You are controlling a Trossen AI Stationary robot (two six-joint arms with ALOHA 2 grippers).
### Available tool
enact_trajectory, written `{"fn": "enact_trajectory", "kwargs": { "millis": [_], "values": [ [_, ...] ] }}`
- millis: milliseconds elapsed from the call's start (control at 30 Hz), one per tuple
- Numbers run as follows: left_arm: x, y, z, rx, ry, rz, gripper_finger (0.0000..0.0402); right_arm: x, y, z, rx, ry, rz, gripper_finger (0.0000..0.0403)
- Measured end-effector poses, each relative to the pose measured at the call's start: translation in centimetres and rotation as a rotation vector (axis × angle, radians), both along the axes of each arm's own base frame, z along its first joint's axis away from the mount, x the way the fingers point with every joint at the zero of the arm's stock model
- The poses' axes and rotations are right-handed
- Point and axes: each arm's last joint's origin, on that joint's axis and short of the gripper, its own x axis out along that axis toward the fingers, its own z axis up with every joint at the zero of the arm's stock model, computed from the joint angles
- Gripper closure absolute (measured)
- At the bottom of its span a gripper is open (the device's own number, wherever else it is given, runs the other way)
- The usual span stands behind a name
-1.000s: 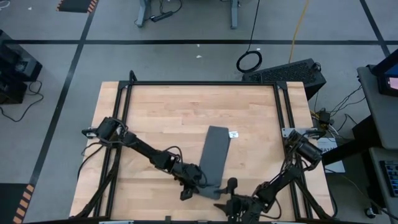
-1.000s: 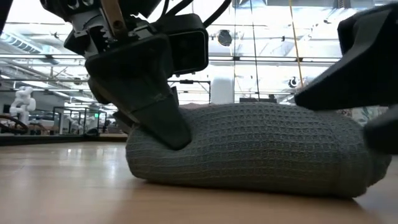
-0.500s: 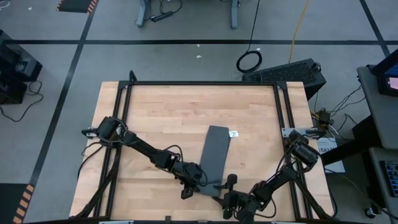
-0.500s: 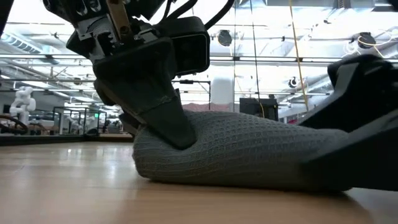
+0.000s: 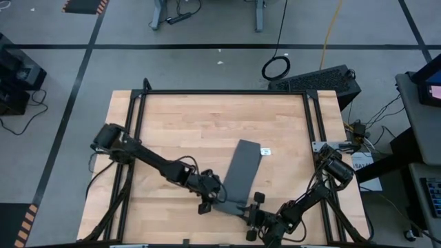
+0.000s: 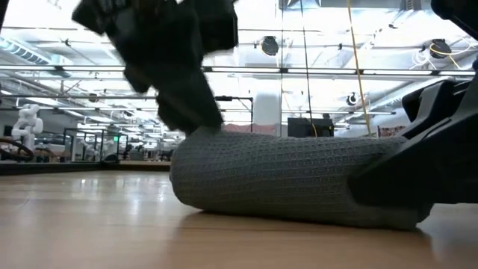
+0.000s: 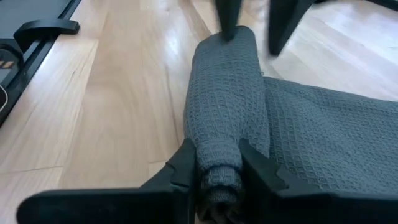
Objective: Roll towel into tight, uniform cylinder
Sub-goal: Roll the towel
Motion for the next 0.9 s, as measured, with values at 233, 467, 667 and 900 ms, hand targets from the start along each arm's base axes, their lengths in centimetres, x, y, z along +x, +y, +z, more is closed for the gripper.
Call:
{"fn": "enact_trajectory", "kwargs": {
  "millis": [233, 467, 667, 900],
  "values": [
    [-2.4, -3.8, 2.6, 0.28, -0.199, -0.046, 0.0164, 0.0, -0.5, -0.2, -0.01, 0.004, -0.046, 0.0328],
    [-3.0, -7.8, -0.8, 0.628, -0.345, -0.044, 0.0164, 0.0, -0.7, -0.3, 0.078, -0.026, -0.112, 0.0332],
    [-2.6, -8.5, -3.4, 0.716, -0.363, -0.108, 0.0164, 0.0, -0.7, -0.4, 0.136, -0.046, -0.139, 0.033],
    [-2.2, -8.0, -4.8, 0.789, -0.319, -0.155, 0.0164, 0.1, -0.6, -0.3, 0.157, -0.056, -0.139, 0.0329]
  ]
}}
